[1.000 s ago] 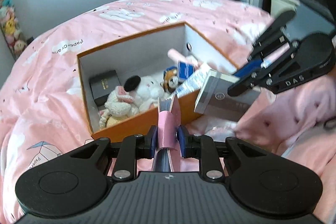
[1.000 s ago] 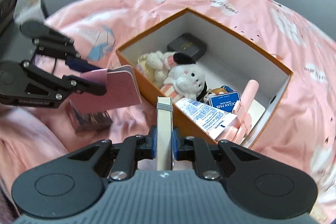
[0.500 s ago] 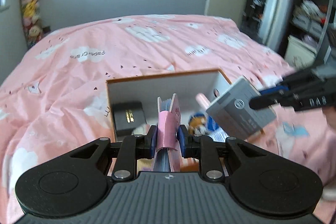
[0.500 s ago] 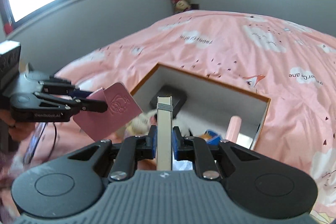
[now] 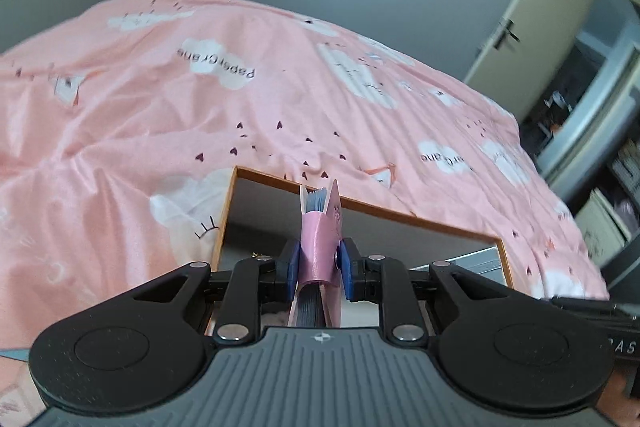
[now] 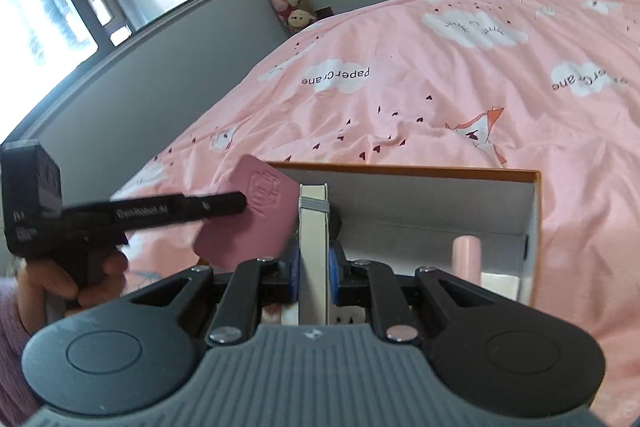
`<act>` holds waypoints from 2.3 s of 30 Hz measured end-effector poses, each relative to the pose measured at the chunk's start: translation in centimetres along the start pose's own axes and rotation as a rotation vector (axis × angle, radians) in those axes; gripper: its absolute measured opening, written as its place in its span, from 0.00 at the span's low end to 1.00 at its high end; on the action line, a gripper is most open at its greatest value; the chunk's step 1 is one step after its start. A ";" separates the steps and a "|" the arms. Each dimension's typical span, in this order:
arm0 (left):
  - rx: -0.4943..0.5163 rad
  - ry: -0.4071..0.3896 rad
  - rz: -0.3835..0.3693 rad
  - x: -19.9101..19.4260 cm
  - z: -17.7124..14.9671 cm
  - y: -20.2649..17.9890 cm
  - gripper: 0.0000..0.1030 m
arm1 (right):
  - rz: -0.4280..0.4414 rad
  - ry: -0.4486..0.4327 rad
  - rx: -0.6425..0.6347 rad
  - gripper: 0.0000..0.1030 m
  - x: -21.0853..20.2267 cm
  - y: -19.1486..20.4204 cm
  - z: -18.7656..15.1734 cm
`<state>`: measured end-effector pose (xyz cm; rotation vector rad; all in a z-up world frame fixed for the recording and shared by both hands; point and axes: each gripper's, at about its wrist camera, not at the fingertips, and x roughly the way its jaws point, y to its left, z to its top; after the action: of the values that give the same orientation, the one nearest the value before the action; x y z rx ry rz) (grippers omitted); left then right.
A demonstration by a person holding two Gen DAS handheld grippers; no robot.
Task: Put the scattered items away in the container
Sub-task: 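Carry the pink wallet with the left tool while the right tool carries the silver box to the shoebox, then lower the pink wallet and the silver box into the shoebox with both tools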
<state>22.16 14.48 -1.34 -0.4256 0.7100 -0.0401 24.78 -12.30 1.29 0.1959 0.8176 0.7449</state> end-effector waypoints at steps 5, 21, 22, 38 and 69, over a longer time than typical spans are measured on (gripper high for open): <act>0.019 -0.006 0.053 1.9 -0.4 0.0 0.24 | -0.005 0.003 0.076 0.16 2.5 -1.2 0.5; 0.189 0.015 0.134 3.9 -1.0 -0.5 0.26 | 0.010 -0.038 0.217 0.16 5.8 -3.4 1.0; 0.212 0.015 0.144 3.9 -1.0 -0.6 0.26 | 0.015 -0.044 0.228 0.16 5.9 -3.5 1.1; 0.453 -0.045 0.244 0.7 -2.2 -1.5 0.31 | 0.186 -0.034 0.424 0.16 8.6 -3.3 1.1; 0.394 0.009 0.291 -1.2 -5.3 0.2 0.48 | 0.140 0.154 0.818 0.23 13.2 -8.7 -2.1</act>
<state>17.88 12.94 -4.23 0.0569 0.7473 0.0913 33.76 -10.05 -11.66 0.9429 1.2356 0.5220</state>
